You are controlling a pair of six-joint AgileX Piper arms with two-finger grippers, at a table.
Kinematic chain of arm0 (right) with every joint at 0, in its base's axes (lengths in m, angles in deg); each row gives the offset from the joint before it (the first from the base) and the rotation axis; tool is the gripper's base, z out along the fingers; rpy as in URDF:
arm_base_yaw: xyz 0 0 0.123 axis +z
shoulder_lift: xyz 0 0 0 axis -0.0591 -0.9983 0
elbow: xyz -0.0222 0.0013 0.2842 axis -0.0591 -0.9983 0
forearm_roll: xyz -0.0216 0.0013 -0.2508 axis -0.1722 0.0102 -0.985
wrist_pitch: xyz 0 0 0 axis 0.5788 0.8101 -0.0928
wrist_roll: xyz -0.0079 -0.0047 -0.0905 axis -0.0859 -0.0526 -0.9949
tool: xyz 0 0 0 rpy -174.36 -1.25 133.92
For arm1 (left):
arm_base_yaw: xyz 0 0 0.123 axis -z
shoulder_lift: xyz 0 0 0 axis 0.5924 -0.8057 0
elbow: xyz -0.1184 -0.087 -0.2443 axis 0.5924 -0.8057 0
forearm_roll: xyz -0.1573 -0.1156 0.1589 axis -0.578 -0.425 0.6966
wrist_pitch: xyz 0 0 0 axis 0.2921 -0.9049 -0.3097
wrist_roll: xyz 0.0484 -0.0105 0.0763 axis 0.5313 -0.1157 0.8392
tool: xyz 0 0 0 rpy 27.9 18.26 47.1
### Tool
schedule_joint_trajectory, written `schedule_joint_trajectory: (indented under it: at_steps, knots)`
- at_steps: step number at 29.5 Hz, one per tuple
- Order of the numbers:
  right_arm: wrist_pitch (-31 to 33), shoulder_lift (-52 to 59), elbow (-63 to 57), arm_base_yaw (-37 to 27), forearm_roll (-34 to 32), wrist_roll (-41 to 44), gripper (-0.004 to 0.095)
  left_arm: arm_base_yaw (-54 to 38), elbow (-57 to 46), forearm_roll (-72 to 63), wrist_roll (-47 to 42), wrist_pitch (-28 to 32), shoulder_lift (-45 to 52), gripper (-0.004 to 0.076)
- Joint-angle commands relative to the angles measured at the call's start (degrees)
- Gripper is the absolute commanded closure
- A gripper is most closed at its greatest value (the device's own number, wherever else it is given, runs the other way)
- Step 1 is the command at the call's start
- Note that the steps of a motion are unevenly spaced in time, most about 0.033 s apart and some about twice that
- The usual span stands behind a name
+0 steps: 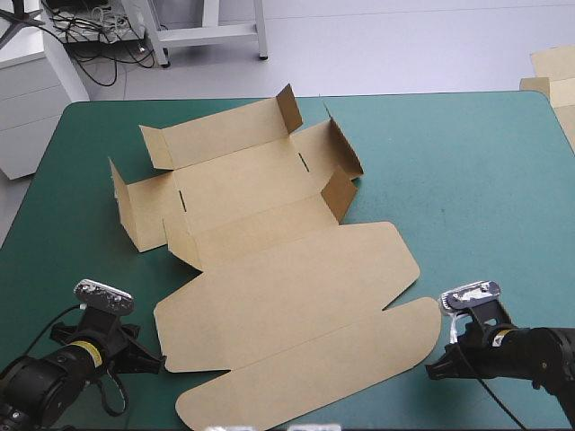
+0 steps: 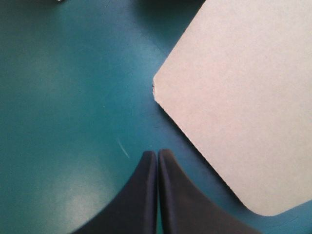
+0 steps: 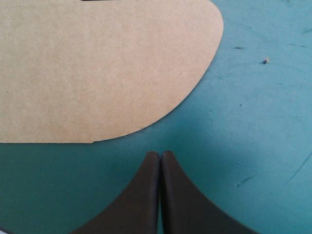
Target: Fold the box
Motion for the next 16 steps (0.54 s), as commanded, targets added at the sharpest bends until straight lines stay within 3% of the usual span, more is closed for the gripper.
schedule_joint_trajectory:
  at_steps: [1,3,5,9,12,16]
  knots:
    - [0.1,0.5,3.0,0.0,0.8,-0.5,0.0904,0.3,1.4,0.4,-0.5,2.8,-0.2,0.0734]
    - [0.1,0.5,3.7,0.0,0.8,-0.5,0.0829,0.3,1.4,0.4,-0.5,2.8,-0.2,0.0734]
    - [0.1,0.5,3.9,0.0,0.8,-0.5,0.0681,0.3,1.4,0.4,-0.5,2.8,-0.2,0.0734]
    - [0.5,0.5,3.9,0.0,0.9,0.6,0.0214,0.3,1.4,0.4,-0.5,2.8,-0.2,0.0734]
    - [0.5,0.5,3.9,0.0,0.3,2.4,-0.0019,0.3,1.4,0.4,-0.5,2.8,-0.2,0.0734]
    - [1.1,0.5,3.9,0.0,0.2,2.7,-0.0021,0.3,1.4,0.4,-0.5,2.8,-0.2,0.0734]
